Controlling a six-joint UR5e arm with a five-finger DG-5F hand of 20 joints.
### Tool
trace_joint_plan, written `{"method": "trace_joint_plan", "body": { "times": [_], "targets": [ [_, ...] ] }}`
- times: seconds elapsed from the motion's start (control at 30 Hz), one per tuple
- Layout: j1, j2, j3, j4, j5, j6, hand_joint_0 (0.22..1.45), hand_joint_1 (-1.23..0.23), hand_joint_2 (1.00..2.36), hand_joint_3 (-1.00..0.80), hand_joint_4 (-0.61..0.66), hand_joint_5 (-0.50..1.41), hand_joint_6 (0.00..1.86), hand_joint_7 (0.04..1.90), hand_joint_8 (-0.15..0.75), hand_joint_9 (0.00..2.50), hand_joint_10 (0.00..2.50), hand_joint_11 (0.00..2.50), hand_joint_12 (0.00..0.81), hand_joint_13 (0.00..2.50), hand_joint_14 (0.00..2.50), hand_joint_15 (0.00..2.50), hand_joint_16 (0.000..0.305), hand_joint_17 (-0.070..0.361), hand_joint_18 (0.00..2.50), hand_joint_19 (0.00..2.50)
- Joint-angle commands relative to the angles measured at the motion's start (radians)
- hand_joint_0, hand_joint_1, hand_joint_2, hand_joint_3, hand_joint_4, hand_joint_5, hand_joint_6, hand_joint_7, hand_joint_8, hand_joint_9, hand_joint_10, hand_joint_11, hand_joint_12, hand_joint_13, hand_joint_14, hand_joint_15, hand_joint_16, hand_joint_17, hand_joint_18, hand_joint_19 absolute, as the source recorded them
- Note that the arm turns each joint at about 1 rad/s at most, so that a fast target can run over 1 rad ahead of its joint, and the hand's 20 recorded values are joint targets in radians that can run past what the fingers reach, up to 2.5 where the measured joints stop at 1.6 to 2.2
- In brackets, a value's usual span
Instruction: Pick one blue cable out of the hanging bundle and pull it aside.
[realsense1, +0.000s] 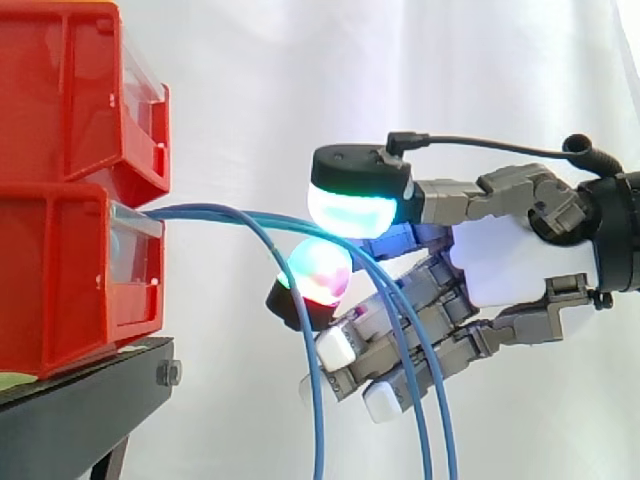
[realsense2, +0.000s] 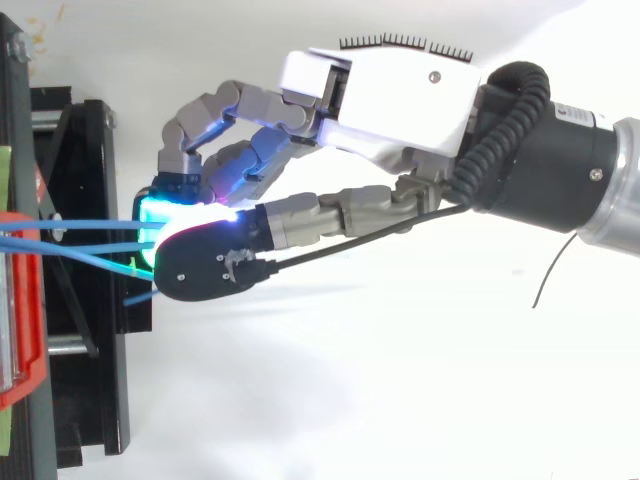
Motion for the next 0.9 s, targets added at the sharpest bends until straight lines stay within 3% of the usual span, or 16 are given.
{"method": "trace_joint_plan", "body": {
  "times": [0.0, 0.13, 0.27, 0.37, 0.53, 0.63, 0.7, 0.87],
  "targets": [
    [0.000, 0.000, 0.001, 0.000, 0.000, 0.000, 0.56, -0.71, 1.02, -0.19, 0.06, -0.16, 0.89, 0.97, 0.308, 0.91, 0.02, 0.49, 0.372, 0.63, 0.01, 0.30, 0.050, 0.113, 0.64, 0.51],
    [0.000, 0.000, 0.001, 0.000, 0.000, 0.000, 0.63, -0.88, 1.02, -0.14, -0.01, -0.16, 0.90, 1.06, 0.297, 0.90, 0.02, 0.49, 0.367, 0.65, 0.01, 0.28, 0.048, 0.108, 0.70, 0.47],
    [0.000, 0.000, 0.000, 0.000, -0.002, 0.000, 0.72, -0.96, 1.02, -0.31, -0.07, -0.16, 0.91, 1.04, 0.287, 0.90, 0.02, 0.49, 0.355, 0.65, 0.01, 0.27, 0.047, 0.106, 0.72, 0.45],
    [0.000, 0.000, 0.001, -0.003, -0.002, 0.000, 0.78, -0.96, 1.00, -0.50, -0.11, -0.16, 0.91, 0.96, 0.282, 0.91, 0.02, 0.49, 0.351, 0.66, 0.01, 0.27, 0.047, 0.105, 0.73, 0.45],
    [0.000, 0.002, 0.009, -0.018, -0.003, -0.002, 0.74, -0.97, 1.00, -0.50, -0.05, -0.16, 0.91, 0.90, 0.274, 0.91, 0.02, 0.49, 0.349, 0.67, 0.01, 0.27, 0.046, 0.104, 0.74, 0.44],
    [0.000, 0.000, 0.009, -0.026, -0.002, -0.002, 0.61, -0.93, 1.00, -0.50, 0.05, -0.15, 0.90, 0.92, 0.283, 0.92, 0.02, 0.50, 0.349, 0.66, 0.01, 0.29, 0.046, 0.104, 0.74, 0.46],
    [0.000, 0.000, 0.009, -0.028, -0.002, -0.002, 0.49, -0.85, 1.00, -0.50, 0.07, -0.14, 0.90, 0.91, 0.313, 0.94, 0.02, 0.50, 0.393, 0.67, 0.01, 0.29, 0.053, 0.119, 0.73, 0.48],
    [0.000, 0.000, 0.009, -0.035, -0.003, 0.000, 0.44, -0.58, 1.00, -0.50, 0.09, -0.14, 0.89, 0.92, 0.345, 0.97, 0.01, 0.49, 0.418, 0.68, 0.01, 0.31, 0.059, 0.134, 0.75, 0.50]
  ]
}}
